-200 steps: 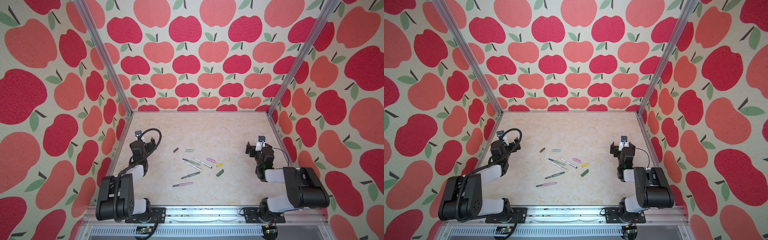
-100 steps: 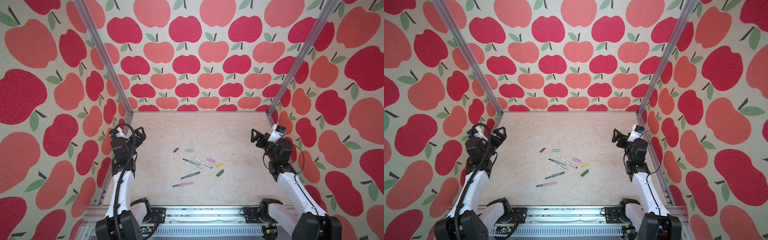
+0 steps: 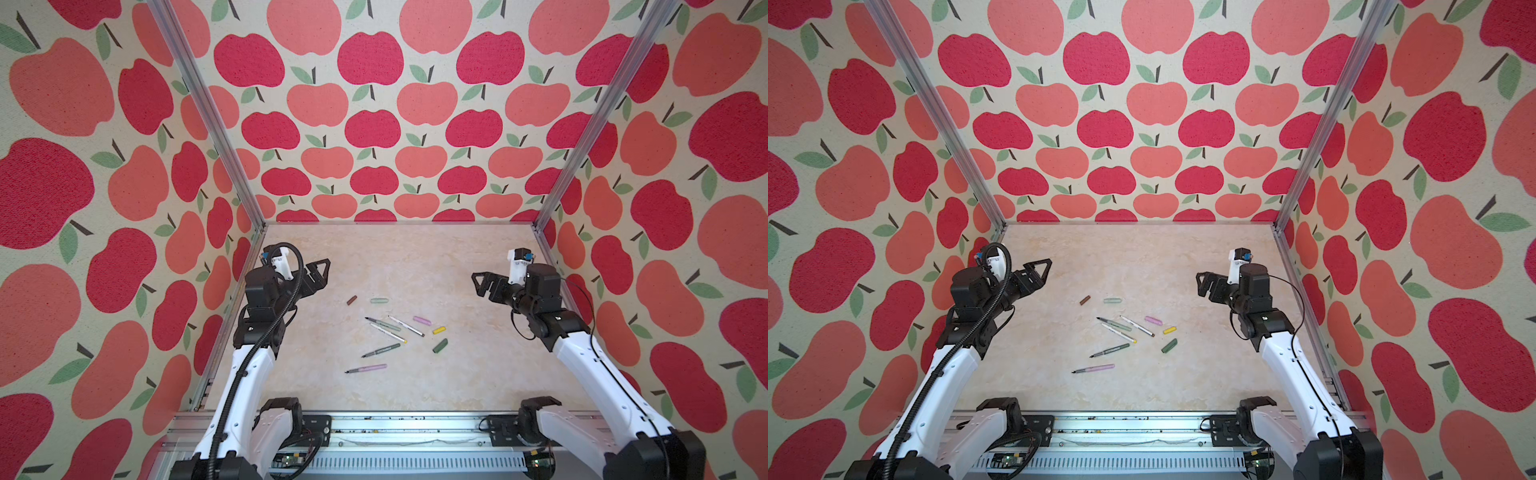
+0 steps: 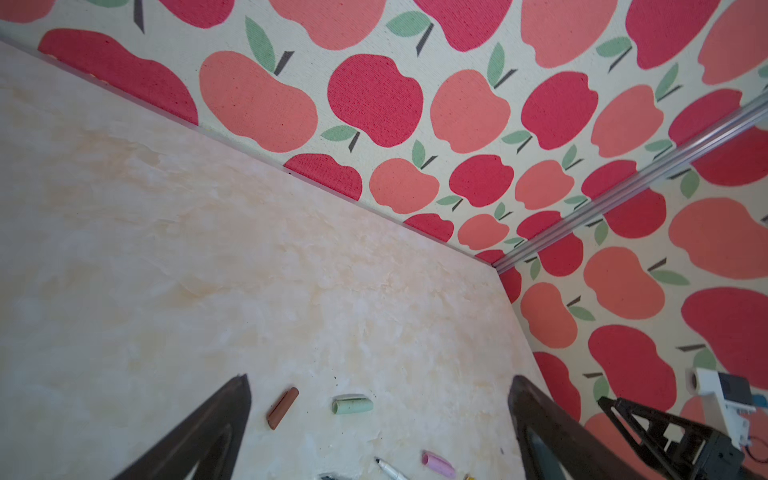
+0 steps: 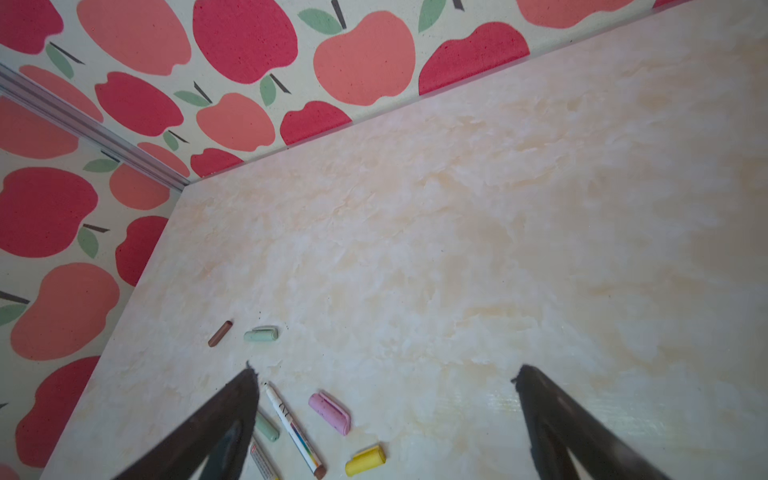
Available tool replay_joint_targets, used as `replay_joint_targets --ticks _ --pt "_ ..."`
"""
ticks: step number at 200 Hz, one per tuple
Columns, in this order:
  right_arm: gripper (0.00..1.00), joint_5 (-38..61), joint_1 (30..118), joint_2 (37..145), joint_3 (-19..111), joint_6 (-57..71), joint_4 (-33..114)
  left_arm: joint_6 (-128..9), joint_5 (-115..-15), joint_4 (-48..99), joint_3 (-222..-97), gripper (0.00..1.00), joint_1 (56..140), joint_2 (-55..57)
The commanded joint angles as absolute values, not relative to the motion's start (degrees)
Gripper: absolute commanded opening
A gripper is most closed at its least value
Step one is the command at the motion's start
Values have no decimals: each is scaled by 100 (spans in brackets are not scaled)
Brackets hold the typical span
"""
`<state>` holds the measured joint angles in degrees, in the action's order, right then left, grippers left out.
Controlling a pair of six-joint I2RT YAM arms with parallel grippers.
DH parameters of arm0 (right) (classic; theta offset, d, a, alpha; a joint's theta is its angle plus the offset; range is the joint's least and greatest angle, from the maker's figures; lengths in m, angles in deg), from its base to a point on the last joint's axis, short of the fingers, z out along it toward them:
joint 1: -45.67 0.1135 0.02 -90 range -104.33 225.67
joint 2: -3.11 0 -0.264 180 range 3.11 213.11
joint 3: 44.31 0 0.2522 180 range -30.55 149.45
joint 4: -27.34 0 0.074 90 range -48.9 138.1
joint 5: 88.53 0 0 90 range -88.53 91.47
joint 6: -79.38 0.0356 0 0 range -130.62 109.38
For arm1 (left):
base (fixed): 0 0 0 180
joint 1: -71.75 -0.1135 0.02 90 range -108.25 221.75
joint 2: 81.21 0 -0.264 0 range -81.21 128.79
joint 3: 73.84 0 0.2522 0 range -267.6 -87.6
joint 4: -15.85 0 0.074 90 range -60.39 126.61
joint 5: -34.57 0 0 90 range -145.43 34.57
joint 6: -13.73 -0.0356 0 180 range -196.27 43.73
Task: Insert the pens into the pen caps
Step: 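Raise both arms and move both grippers toward the pens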
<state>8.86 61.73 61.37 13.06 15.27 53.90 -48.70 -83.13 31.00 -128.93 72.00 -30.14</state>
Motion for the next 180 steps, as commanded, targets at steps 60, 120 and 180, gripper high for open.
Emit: replay_joint_targets --ticks 60,120,180 --pt "97 417 8329 7514 2568 831 7146 -7557 -7932 4083 -12801 100 9102 -3602" --pt "89 180 9445 9487 4376 66 8041 -7326 -7443 3965 -12539 100 10038 -3447" --pt "66 492 9581 10974 5326 -227 8287 -6953 -6023 4397 -12707 99 9958 -3560"
